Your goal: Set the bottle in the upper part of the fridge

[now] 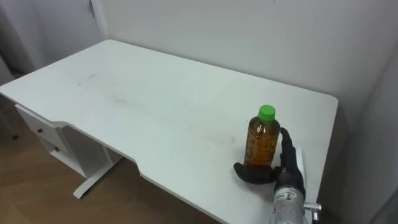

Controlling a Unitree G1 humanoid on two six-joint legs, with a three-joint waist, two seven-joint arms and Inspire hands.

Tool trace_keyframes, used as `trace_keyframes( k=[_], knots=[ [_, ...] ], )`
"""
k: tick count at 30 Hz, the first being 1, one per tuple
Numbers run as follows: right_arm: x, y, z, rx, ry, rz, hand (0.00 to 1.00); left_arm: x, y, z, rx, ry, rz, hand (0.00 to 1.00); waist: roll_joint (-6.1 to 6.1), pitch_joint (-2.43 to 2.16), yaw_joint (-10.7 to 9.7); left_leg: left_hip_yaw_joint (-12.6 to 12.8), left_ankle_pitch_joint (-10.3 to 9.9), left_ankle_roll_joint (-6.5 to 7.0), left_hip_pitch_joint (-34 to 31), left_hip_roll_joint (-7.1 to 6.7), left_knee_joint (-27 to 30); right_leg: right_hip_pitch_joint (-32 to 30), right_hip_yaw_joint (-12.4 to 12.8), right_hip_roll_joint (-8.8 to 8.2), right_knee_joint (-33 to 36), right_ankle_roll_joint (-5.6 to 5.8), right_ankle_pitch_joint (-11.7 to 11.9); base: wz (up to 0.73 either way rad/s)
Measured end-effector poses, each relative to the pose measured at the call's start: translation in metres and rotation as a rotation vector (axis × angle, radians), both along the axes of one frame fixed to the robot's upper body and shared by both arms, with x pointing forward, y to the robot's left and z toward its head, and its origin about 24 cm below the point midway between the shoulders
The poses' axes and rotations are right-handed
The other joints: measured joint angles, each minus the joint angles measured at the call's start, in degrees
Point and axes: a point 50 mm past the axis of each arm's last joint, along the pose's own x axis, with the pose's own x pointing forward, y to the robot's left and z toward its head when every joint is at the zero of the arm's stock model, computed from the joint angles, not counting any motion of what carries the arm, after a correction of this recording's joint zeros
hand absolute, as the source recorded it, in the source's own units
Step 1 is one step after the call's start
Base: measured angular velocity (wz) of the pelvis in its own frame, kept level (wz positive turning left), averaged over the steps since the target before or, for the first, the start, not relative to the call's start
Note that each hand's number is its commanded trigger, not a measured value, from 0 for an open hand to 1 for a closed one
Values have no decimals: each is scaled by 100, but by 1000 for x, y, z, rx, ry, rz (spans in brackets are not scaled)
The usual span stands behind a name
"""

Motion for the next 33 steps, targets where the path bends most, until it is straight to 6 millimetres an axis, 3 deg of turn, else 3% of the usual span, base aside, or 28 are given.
trace_keyframes(
  k=[33],
  knots=[
    [7, -10, 6, 141, 9, 30, 0, 2, -1, 1, -9, -17, 7, 0, 52, -17, 14, 40, 47, 5, 13, -1, 23, -42, -20, -41, 117, -8, 3, 0]
  ],
)
